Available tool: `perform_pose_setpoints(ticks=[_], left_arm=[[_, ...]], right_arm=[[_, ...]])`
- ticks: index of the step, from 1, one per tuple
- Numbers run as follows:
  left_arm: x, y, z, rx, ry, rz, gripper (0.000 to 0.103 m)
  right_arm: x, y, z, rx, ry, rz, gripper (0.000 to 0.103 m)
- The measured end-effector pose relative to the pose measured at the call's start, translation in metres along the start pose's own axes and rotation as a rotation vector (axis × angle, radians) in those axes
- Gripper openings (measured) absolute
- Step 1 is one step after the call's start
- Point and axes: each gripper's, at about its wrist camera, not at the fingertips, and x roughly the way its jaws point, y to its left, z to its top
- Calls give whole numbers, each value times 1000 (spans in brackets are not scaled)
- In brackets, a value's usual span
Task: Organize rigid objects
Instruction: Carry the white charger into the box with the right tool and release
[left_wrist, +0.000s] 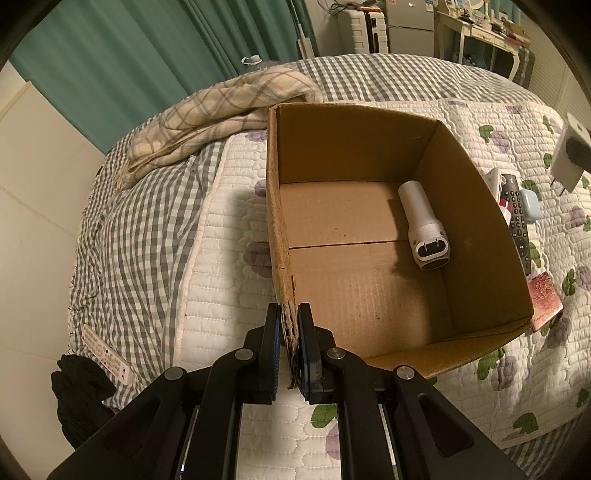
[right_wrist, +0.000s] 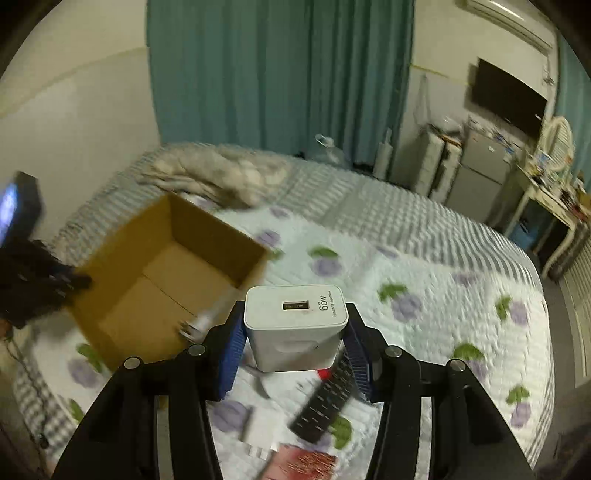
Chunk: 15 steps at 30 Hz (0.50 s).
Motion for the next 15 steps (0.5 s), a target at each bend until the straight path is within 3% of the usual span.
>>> perform_pose_setpoints(ticks=[6, 15], left_arm=[[0, -1, 0, 1, 0, 0, 9], [0, 0, -1, 2, -4, -6, 9]], right_arm=[[16, 48, 6, -45, 19, 110, 50], [68, 98, -22, -96, 150, 194, 50]])
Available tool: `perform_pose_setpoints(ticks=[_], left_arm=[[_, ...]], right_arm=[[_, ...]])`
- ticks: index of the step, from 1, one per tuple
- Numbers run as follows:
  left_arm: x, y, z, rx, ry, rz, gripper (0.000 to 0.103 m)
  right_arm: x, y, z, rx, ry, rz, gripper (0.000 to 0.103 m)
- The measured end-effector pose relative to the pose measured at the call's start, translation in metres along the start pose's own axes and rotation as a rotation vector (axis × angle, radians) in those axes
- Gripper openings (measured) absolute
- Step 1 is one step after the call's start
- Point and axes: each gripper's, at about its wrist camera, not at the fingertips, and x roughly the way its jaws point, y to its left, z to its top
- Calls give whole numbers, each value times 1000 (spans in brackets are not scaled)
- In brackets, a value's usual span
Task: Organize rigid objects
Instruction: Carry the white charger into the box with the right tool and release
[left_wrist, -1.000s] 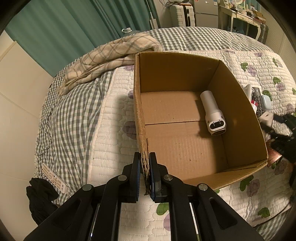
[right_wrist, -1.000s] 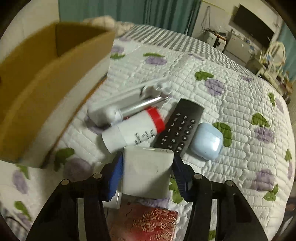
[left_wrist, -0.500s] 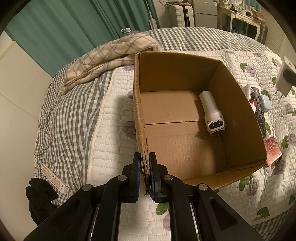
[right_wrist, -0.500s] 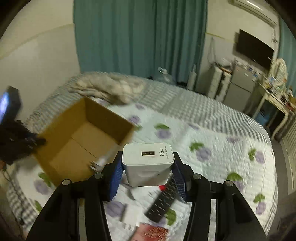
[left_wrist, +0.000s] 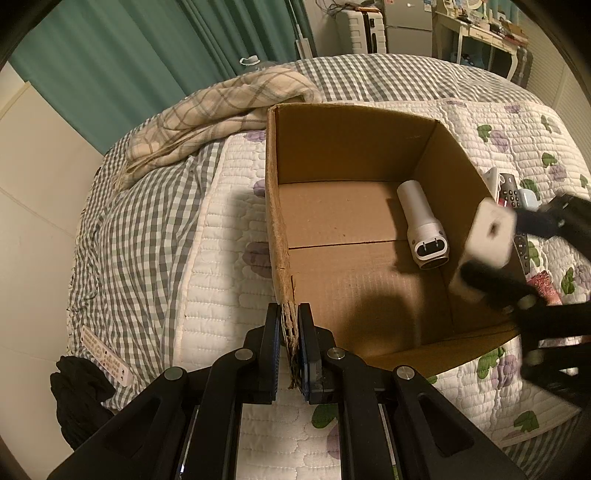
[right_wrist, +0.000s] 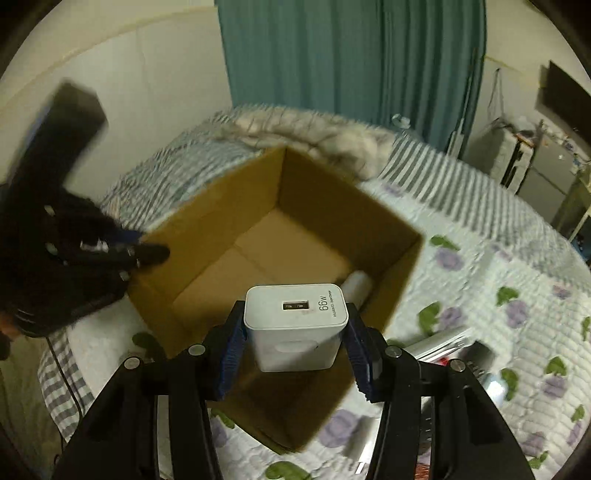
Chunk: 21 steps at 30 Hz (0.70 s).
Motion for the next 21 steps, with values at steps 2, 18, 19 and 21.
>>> perform_pose_setpoints(ticks=[2, 18, 19, 21], left_arm=[[0, 0, -1, 1, -2, -2, 9], [0, 1, 0, 3, -2, -1, 9], [0, 1, 0, 1, -1, -1, 9], [1, -1, -1, 2, 13, -26, 9]], right_arm=[[12, 1, -5, 3, 26, 5, 50], [24, -5, -9, 44, 46, 9, 52], [18, -6, -8, 46, 21, 6, 63], [3, -7, -5, 49, -29, -24, 84]])
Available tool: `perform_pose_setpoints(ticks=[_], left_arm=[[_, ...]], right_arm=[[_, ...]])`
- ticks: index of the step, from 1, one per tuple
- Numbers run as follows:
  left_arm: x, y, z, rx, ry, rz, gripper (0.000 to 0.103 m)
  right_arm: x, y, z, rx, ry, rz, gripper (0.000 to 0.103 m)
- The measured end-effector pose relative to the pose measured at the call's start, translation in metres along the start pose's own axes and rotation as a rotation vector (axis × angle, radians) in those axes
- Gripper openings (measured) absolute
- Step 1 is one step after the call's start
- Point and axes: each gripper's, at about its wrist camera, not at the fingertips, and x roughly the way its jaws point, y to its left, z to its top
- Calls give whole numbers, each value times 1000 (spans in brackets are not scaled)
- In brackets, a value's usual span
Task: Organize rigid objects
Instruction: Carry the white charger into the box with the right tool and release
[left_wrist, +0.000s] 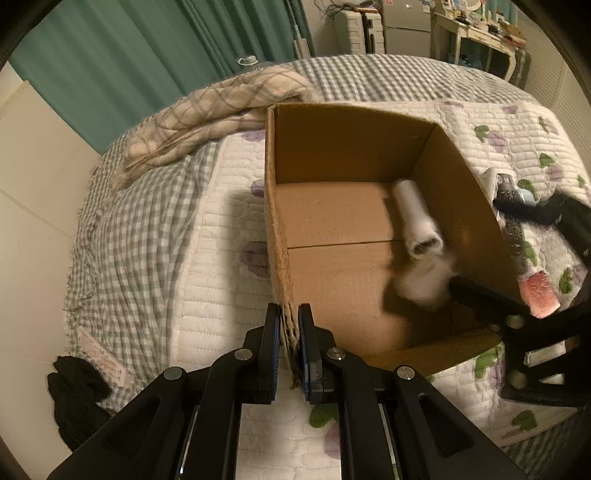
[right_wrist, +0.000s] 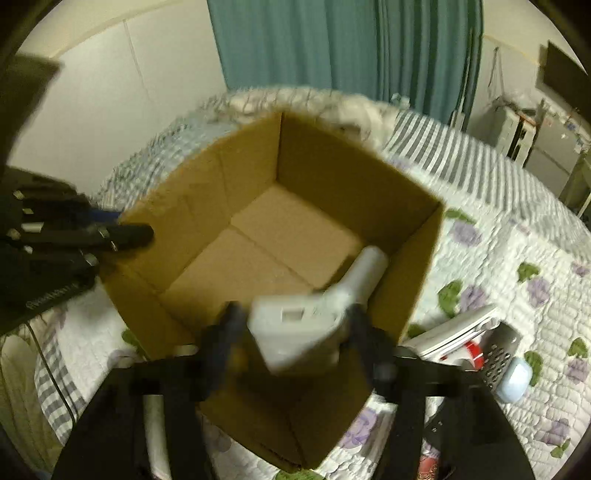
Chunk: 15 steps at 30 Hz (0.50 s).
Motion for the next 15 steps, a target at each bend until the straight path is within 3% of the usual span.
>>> perform_pose_setpoints(ticks=[4, 7, 15], left_arm=[[-3, -2, 0, 12, -11, 25, 9], [-2, 0, 0, 7, -11, 15, 9], [-2, -1, -1, 5, -11, 16, 9]], right_arm=[[-41, -9, 6, -3, -98, -61, 94], [-69, -20, 5, -10, -146, -133, 95], [-112, -63, -15, 22, -141, -288, 95]])
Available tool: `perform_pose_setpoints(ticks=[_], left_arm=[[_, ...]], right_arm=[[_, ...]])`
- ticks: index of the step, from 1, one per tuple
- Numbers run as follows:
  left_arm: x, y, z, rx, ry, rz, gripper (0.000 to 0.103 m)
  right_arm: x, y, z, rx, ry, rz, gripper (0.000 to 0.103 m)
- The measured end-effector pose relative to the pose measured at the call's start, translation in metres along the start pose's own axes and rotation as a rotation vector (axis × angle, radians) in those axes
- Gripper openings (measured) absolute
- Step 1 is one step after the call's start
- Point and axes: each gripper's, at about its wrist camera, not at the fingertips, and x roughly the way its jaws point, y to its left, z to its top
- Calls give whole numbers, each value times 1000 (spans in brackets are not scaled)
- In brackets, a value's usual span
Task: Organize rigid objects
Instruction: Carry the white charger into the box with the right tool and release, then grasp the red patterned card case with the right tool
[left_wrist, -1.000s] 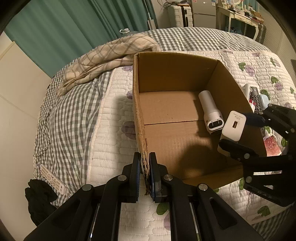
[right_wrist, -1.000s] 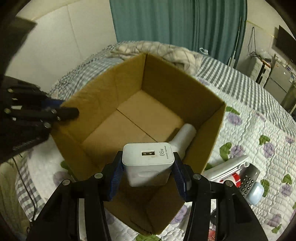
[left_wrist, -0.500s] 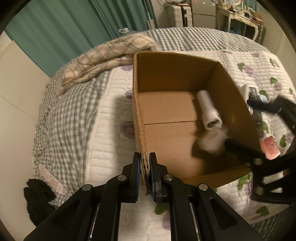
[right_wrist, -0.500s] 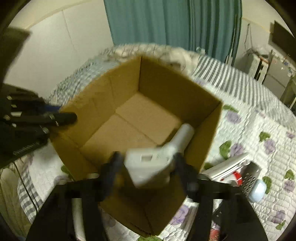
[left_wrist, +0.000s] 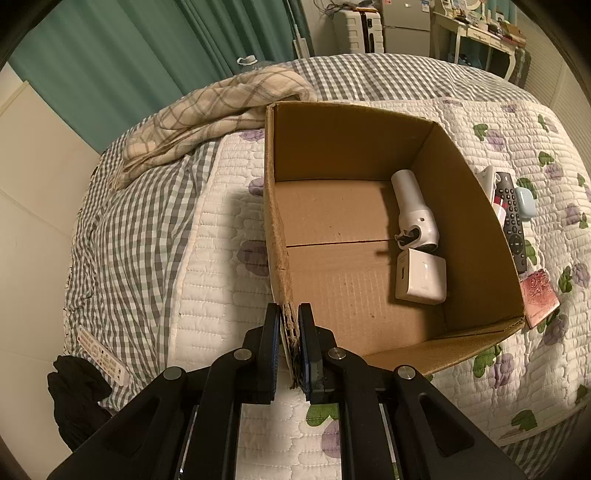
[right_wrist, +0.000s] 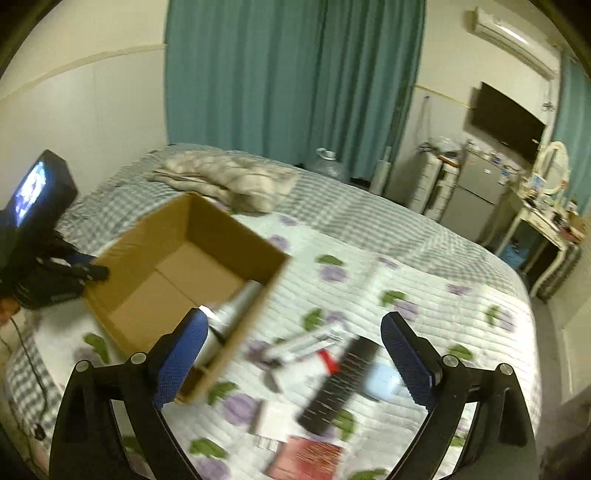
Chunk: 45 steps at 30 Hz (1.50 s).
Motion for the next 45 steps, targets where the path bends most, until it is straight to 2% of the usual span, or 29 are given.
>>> perform_pose_setpoints(ticks=[6, 15, 19, 39, 43, 45], left_arm=[[0, -1, 0, 0, 1, 2, 9], [0, -1, 0, 5, 4, 8, 9], [1, 0, -1, 8, 4, 10, 9], [1, 0, -1, 10, 4, 12, 9], [1, 0, -1, 9, 5, 11, 9], [1, -1, -1, 10, 5, 12, 9]], right_arm=[[5, -27, -35, 23, 66, -65, 95], [61, -25, -111, 11, 291, -50, 95], [79, -20, -132, 4, 364, -33, 95], [116, 10, -156, -102, 520, 0, 95], [119, 7, -156, -82, 524, 20, 86], [117, 7, -156, -78, 515, 26, 84]])
